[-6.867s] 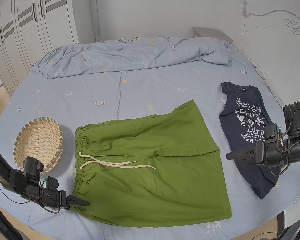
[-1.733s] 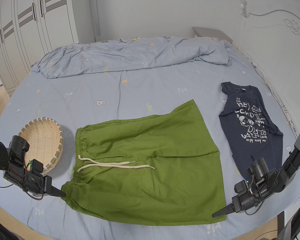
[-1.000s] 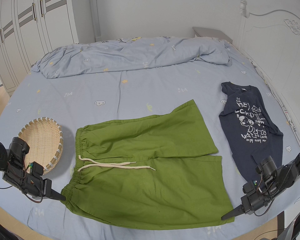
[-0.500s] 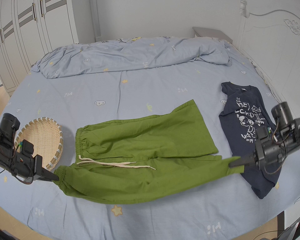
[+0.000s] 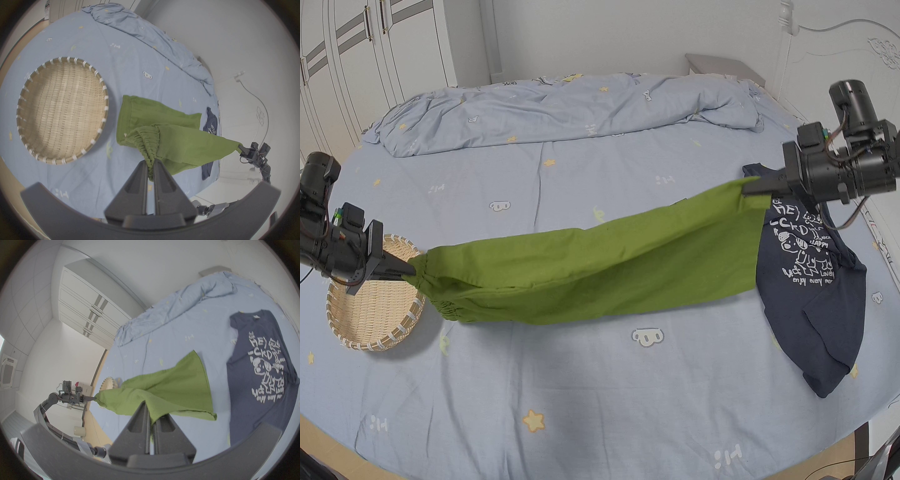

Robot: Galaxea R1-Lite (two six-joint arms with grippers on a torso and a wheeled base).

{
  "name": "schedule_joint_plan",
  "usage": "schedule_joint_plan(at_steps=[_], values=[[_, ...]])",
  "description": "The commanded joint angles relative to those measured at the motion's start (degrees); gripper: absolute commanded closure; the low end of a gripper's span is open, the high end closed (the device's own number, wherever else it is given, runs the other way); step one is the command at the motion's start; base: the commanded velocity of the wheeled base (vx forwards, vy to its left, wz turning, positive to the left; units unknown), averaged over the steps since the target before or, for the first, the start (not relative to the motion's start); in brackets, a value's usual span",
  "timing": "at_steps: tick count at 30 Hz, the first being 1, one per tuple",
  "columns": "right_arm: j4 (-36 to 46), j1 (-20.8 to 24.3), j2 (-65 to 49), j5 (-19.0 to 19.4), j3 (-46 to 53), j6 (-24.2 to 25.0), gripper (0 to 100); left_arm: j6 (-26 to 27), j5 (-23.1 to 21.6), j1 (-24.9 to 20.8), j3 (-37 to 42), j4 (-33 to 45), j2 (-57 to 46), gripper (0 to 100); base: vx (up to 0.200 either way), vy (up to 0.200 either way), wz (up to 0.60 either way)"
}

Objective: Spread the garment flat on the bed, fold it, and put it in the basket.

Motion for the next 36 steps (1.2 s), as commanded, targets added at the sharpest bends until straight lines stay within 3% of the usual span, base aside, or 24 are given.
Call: schedule_joint_plan(at_steps=[1, 5, 12, 22, 28, 31, 36], values=[[1.22, 2.06, 10.21, -2.17, -13.27, 2.38, 100, -3.23, -0.03, -0.32, -9.63, 0.32, 8.12, 100, 0.0, 0.0, 0.0], [1.31, 1.53, 15.05, -2.17, -19.14, 2.38, 100, -3.49, -0.03, -0.58, -12.79, 0.32, 11.46, 100, 0.0, 0.0, 0.0], [6.49, 0.48, 22.52, -2.26, -19.14, 2.03, 100, -3.84, -0.03, -0.49, -18.59, 0.32, 18.05, 100, 0.0, 0.0, 0.0], [6.93, 0.13, 24.01, -2.7, -19.14, 1.85, 100, -3.75, -0.03, -0.49, -20.52, 0.32, 21.13, 100, 0.0, 0.0, 0.0], [6.93, 0.04, 26.47, -7.36, -19.14, -0.35, 100, -3.14, -0.03, -0.32, -20.52, 0.32, 22.27, 100, 0.0, 0.0, 0.0], [6.14, 0.74, 27.44, -13.6, -19.14, -2.72, 100, -2.26, 0.06, -0.41, -20.52, 0.23, 22.8, 100, 0.0, 0.0, 0.0], [2.19, 0.39, 27.27, -14.39, -19.14, -1.31, 100, -1.38, 0.06, 0.03, -20.88, 0.14, 23.42, 100, 0.0, 0.0, 0.0]])
